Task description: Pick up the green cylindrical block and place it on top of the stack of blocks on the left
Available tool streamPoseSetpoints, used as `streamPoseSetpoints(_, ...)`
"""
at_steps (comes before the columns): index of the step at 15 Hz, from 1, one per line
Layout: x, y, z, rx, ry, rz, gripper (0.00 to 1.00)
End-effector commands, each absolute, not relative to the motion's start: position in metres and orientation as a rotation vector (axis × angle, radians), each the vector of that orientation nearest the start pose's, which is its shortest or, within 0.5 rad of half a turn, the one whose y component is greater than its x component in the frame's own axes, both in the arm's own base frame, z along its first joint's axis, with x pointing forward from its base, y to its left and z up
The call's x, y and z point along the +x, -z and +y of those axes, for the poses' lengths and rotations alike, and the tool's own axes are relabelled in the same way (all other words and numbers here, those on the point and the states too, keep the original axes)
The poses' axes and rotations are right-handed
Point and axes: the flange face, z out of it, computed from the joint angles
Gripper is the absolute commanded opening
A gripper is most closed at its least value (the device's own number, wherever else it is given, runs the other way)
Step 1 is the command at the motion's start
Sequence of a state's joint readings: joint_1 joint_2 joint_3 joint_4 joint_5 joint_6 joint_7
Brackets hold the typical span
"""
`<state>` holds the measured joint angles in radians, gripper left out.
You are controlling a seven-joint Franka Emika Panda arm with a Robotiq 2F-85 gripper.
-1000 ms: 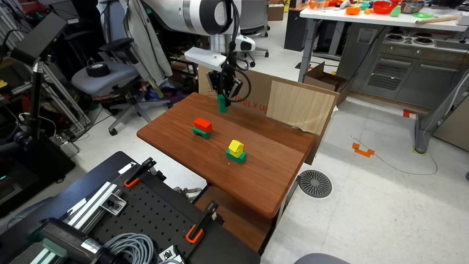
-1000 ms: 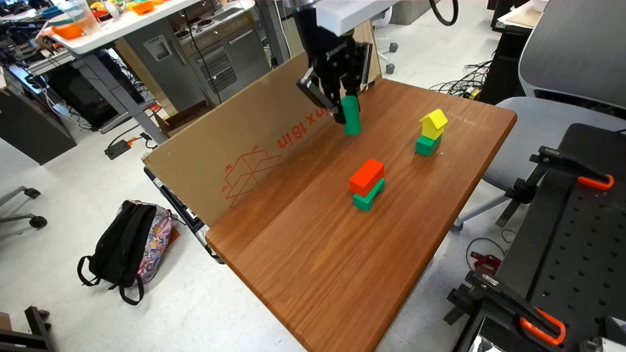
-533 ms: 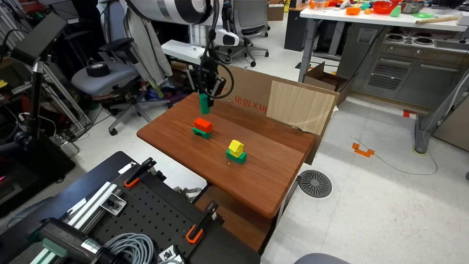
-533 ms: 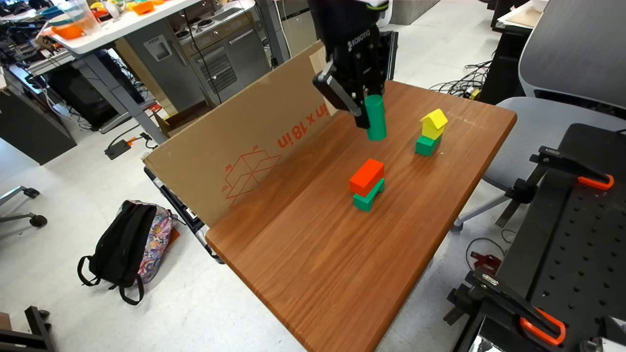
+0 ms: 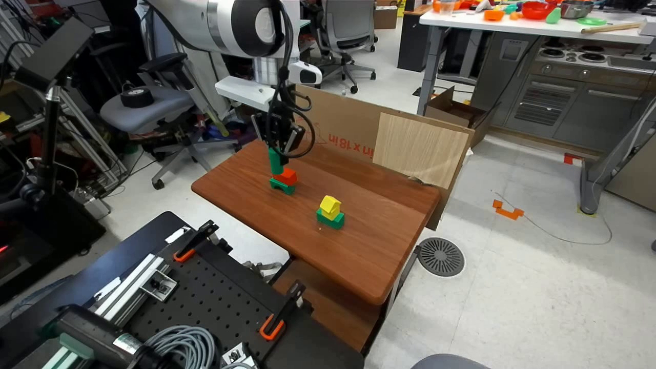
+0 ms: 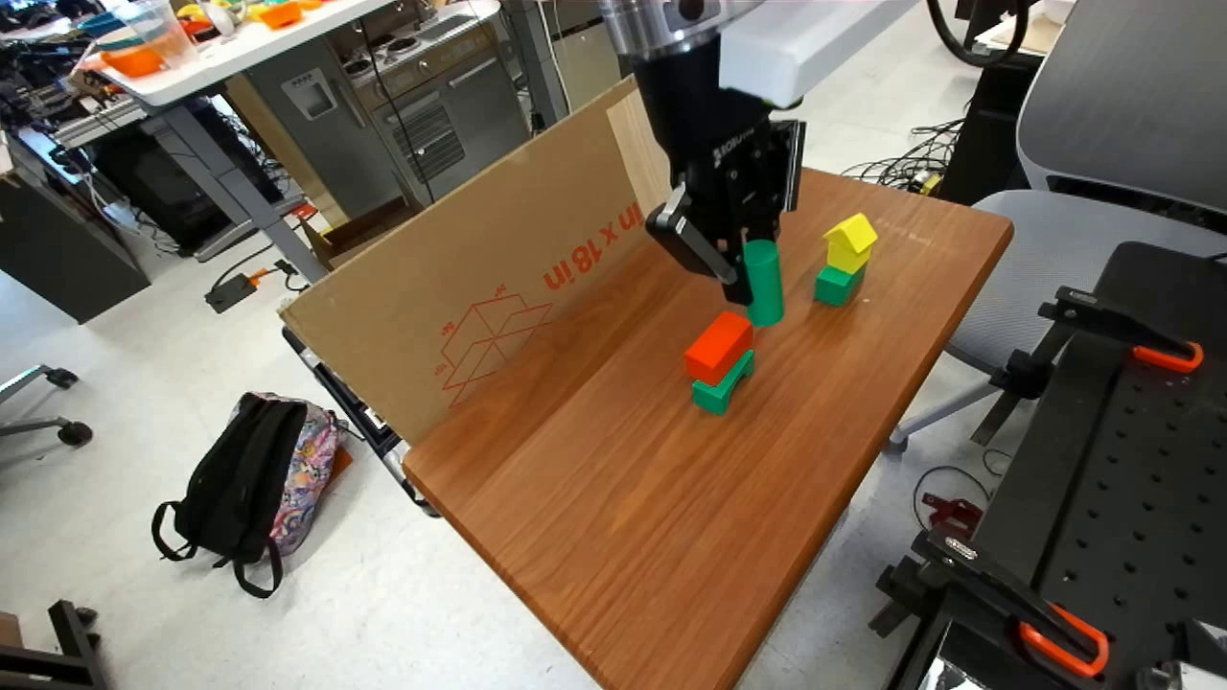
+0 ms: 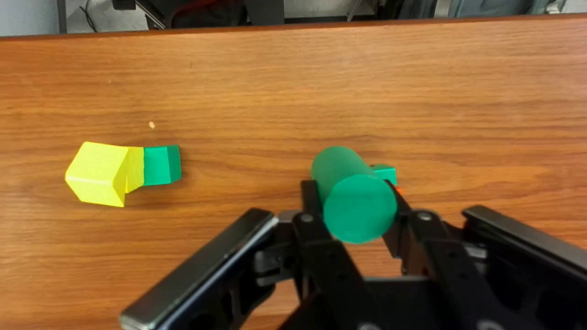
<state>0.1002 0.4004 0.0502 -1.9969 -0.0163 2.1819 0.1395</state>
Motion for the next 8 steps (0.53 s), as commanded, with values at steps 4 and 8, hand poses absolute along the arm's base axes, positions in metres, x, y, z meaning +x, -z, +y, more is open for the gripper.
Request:
streamPoseSetpoints(4,0.562,-0.247,0.099,-3.106,-0.141,-0.163,0.09)
streamPoseSetpoints(8,0.555,-0.24,0.102,-3.102,-0.112,-0.223,0.09)
